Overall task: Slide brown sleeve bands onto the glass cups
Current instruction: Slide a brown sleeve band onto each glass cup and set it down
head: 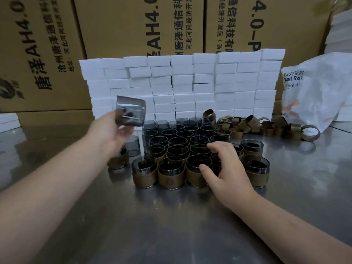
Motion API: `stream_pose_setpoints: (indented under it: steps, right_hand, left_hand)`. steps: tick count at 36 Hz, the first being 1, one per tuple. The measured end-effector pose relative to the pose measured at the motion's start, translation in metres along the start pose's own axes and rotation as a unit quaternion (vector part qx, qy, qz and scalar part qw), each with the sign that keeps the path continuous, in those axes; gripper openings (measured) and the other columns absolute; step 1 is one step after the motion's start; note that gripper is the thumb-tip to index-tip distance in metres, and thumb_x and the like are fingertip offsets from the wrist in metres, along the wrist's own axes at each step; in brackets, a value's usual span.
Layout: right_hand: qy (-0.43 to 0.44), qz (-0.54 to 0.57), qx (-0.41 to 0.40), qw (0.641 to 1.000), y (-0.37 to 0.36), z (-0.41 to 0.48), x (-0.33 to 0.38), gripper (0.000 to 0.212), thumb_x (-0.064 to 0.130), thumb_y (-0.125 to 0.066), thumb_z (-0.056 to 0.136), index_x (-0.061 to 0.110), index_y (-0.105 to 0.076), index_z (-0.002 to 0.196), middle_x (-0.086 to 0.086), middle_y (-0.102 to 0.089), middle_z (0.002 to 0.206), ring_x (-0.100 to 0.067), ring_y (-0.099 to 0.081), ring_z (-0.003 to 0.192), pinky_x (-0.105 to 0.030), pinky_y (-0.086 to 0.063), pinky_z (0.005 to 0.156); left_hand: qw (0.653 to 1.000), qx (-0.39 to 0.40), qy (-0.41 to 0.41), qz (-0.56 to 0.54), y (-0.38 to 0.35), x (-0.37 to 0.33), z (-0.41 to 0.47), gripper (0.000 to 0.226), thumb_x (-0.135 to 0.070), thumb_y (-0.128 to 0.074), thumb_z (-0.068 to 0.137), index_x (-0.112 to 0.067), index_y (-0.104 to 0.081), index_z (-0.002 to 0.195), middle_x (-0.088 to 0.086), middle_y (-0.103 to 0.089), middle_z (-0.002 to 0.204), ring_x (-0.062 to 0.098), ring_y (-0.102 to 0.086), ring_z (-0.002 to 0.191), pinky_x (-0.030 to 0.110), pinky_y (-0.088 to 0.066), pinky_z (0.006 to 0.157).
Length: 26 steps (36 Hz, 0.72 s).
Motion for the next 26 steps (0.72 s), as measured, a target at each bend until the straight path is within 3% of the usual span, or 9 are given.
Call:
stream_pose_setpoints:
  steps: [4,9,13,15,17,20,23,26]
  right_hand:
    - [-0.003,0.054,0.007,0.999,-0.004,-0.001,0.0,0.078,0.039,-0.068,0.074,0.017,-0.03,0.14,0.012,-0.034,0.129,0.008,-0.031,0.118,0.005,-0.018,0.096]
    - [0.017,0.099,0.021,0.995,-0.006,-0.004,0.009,0.095,0.058,-0.063,0.06,0.034,-0.009,0.135,0.008,-0.026,0.14,0.007,-0.023,0.13,0.0,-0.016,0.102]
    - [0.066,0.09,0.047,0.993,-0.005,-0.004,0.02,0.086,0.056,-0.063,0.06,0.04,-0.016,0.131,0.015,-0.021,0.139,0.005,-0.02,0.133,-0.005,-0.017,0.107]
    - [0.09,0.087,0.063,0.99,-0.006,-0.004,0.024,0.078,0.054,-0.064,0.061,0.036,-0.029,0.128,0.021,-0.02,0.14,0.007,-0.02,0.135,-0.011,-0.023,0.107]
    - [0.1,0.083,0.06,0.99,-0.005,-0.004,0.027,0.071,0.054,-0.066,0.06,0.033,-0.038,0.122,0.022,-0.023,0.139,0.008,-0.023,0.134,-0.015,-0.028,0.106]
    - [0.108,0.067,0.007,0.992,0.0,-0.004,0.028,0.065,0.05,-0.068,0.06,0.03,-0.043,0.117,0.023,-0.029,0.133,0.01,-0.029,0.13,-0.008,-0.028,0.103]
    - [0.087,0.042,-0.051,0.994,0.007,-0.002,0.025,0.064,0.047,-0.069,0.06,0.024,-0.045,0.115,0.026,-0.028,0.128,0.008,-0.031,0.127,-0.006,-0.026,0.103]
    - [0.074,0.007,-0.084,0.994,0.011,-0.002,0.021,0.067,0.027,-0.082,0.059,0.008,-0.05,0.115,0.02,-0.031,0.125,0.0,-0.029,0.128,-0.01,-0.024,0.106]
  left_hand:
    - [0.987,0.088,0.085,-0.102,-0.029,0.051,-0.05,0.018,-0.002,-0.041,0.092,-0.009,-0.058,0.094,0.008,-0.07,0.064,0.018,-0.068,0.053,0.021,-0.054,0.05]
    - [0.97,0.159,0.137,-0.12,-0.041,0.104,-0.092,0.025,0.004,-0.043,0.088,-0.002,-0.058,0.108,0.015,-0.071,0.077,0.025,-0.07,0.062,0.024,-0.054,0.048]
    - [0.96,0.213,0.162,-0.086,-0.047,0.121,-0.101,0.035,0.005,-0.045,0.088,0.006,-0.052,0.122,0.021,-0.068,0.094,0.025,-0.068,0.067,0.027,-0.056,0.051]
    - [0.954,0.242,0.169,-0.063,-0.048,0.123,-0.104,0.03,0.003,-0.046,0.088,0.005,-0.059,0.114,0.021,-0.067,0.1,0.024,-0.068,0.072,0.028,-0.056,0.06]
    - [0.953,0.249,0.164,-0.045,-0.047,0.12,-0.106,0.024,0.0,-0.047,0.088,0.002,-0.067,0.101,0.02,-0.069,0.095,0.024,-0.068,0.071,0.028,-0.056,0.058]
    - [0.973,0.199,0.114,-0.008,-0.042,0.109,-0.104,0.024,-0.005,-0.046,0.091,0.0,-0.069,0.088,0.017,-0.07,0.08,0.021,-0.068,0.062,0.022,-0.051,0.045]
    - [0.985,0.155,-0.026,0.077,-0.031,0.094,-0.097,0.025,-0.013,-0.035,0.098,-0.015,-0.06,0.1,0.009,-0.071,0.094,0.02,-0.07,0.073,0.024,-0.055,0.062]
    - [0.941,0.194,-0.189,0.202,-0.028,0.081,-0.105,0.026,-0.019,-0.046,0.095,-0.039,-0.048,0.112,-0.011,-0.058,0.118,0.009,-0.065,0.092,0.019,-0.05,0.077]
Point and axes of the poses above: each hand's wrist, its own z-axis towards the middle knuckle, its own y-axis out of the back of the hand, x = y × z, the point moved 6 cm from there along z, towards the middle knuckle
